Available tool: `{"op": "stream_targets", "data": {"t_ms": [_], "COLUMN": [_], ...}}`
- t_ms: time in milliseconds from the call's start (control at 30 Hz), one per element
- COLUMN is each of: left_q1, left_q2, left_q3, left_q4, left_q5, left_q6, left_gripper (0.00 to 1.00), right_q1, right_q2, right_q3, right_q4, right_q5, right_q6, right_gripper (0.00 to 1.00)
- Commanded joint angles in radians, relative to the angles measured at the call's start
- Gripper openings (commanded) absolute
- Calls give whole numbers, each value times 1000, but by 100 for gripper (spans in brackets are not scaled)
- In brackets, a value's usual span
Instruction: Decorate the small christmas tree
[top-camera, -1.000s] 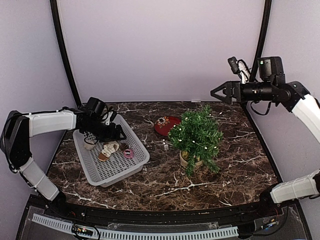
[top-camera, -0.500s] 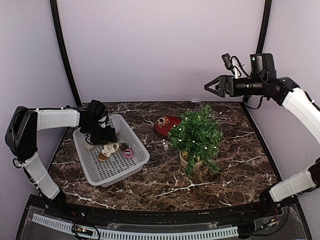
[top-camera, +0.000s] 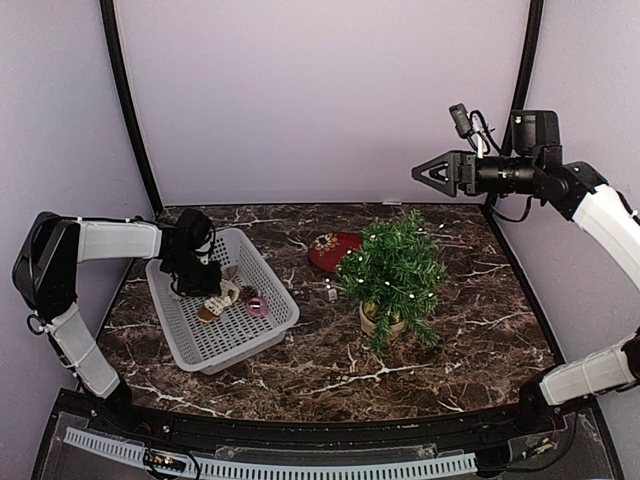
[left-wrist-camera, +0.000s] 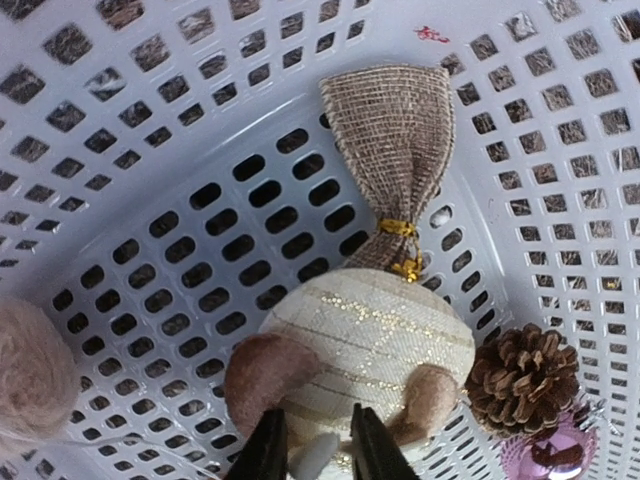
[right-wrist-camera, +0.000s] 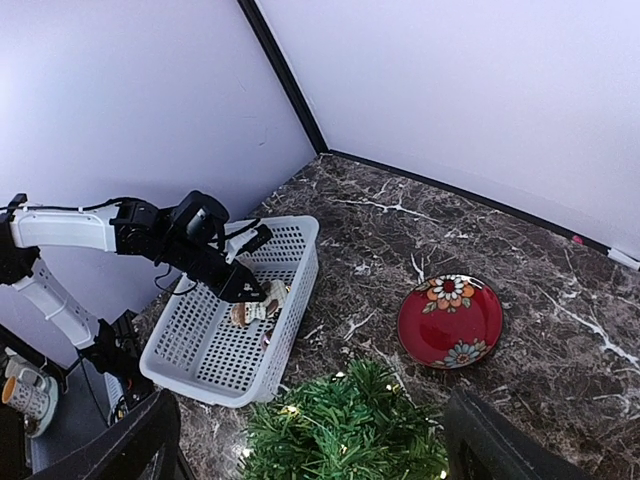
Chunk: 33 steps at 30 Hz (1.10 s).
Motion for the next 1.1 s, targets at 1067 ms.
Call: {"op": "stream_targets", "data": {"t_ms": [1067], "left_q1": [-15], "left_q2": [-596], "left_q3": [-225], "left_q4": [806], "left_q5": [285], "left_q6": [-758], "left_gripper": [0], "right_q1": [376], "right_q2": [212], "right_q3": [232], "right_q4": [86], "right_q5": [223], "right_q6": [-93], "right_gripper": [71]}}
